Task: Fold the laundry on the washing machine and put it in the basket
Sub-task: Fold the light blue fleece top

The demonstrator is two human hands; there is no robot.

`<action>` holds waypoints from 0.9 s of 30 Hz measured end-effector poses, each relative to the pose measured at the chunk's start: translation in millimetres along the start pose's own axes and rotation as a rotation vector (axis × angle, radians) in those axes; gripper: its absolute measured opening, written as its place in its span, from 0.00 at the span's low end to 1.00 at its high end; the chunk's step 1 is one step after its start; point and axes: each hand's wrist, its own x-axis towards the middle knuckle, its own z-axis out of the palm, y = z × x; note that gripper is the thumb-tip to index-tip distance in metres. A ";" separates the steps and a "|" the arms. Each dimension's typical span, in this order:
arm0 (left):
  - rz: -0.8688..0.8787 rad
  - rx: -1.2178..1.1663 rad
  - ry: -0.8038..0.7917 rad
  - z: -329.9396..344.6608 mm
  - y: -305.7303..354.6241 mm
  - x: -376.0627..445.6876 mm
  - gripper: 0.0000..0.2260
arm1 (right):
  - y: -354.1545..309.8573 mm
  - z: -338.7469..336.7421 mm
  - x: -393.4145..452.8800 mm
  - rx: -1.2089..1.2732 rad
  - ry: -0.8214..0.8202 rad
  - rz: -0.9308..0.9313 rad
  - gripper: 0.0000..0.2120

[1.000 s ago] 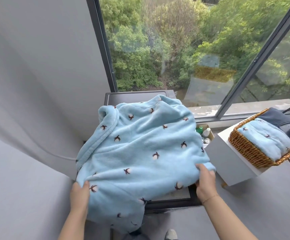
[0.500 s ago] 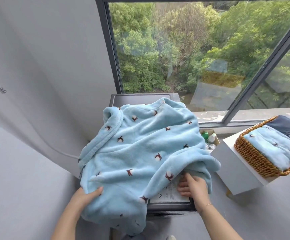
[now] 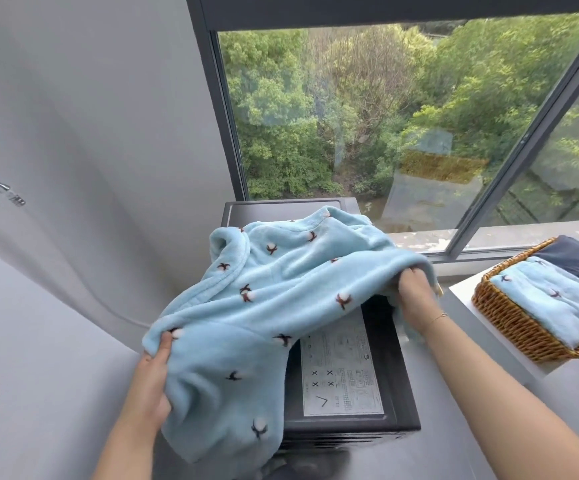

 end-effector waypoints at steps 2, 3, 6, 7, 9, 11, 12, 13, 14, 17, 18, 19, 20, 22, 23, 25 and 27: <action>-0.051 -0.107 0.016 4.8 6.9 2.9 0.13 | -2.4 -14.0 7.0 0.481 -0.070 -0.300 0.14; -0.071 -0.120 0.027 5.6 5.4 5.6 0.14 | 6.7 -24.8 3.7 0.569 -0.018 -0.308 0.12; -0.125 -0.042 0.055 15.7 -6.3 4.3 0.12 | 78.2 -31.1 15.7 0.630 0.118 -0.088 0.10; -0.138 0.011 0.080 18.8 -12.5 2.2 0.12 | 103.7 -35.4 19.1 0.695 0.100 0.011 0.12; -0.188 0.131 0.130 16.6 -28.9 -0.7 0.16 | 140.5 -46.2 28.9 0.757 0.003 0.140 0.22; -0.243 0.244 0.176 8.5 -42.1 -4.9 0.19 | 151.3 -57.1 32.4 0.800 -0.109 0.177 0.22; -0.274 0.269 0.182 6.1 -47.2 -6.7 0.20 | 151.6 -61.1 32.8 0.811 -0.104 0.198 0.21; -0.306 0.281 0.185 6.6 -48.9 -8.3 0.20 | 146.7 -62.3 28.6 0.850 -0.103 0.220 0.27; -0.323 0.276 0.189 10.4 -49.1 -9.8 0.19 | 144.2 -59.8 27.5 0.894 -0.140 0.233 0.34; -0.366 0.248 0.057 31.2 -43.5 -13.4 0.19 | 117.8 -50.3 15.9 0.998 -0.295 0.254 0.28; -0.399 0.235 0.008 40.2 -41.8 -13.4 0.18 | 111.9 -45.3 12.9 0.951 -0.315 0.254 0.21; -0.443 0.222 -0.037 42.9 -37.4 -16.5 0.16 | 108.9 -40.8 10.1 0.891 -0.318 0.259 0.19; -0.493 0.225 -0.067 54.2 -36.4 -19.8 0.12 | 107.2 -37.6 7.0 0.847 -0.325 0.266 0.18; -0.483 0.205 -0.155 47.9 -45.1 -25.6 0.04 | 110.7 -34.1 3.0 0.836 -0.343 0.254 0.18; -0.573 0.138 -0.203 47.3 -37.7 -27.2 0.04 | 115.4 -34.8 3.0 0.844 -0.336 0.237 0.18; -0.629 0.122 -0.110 51.4 -34.7 -20.0 0.08 | 126.1 -40.6 9.8 0.916 -0.301 0.202 0.07; -0.510 -0.050 -0.079 52.5 -25.7 -10.6 0.13 | 127.8 -40.4 15.9 0.990 -0.341 0.168 0.15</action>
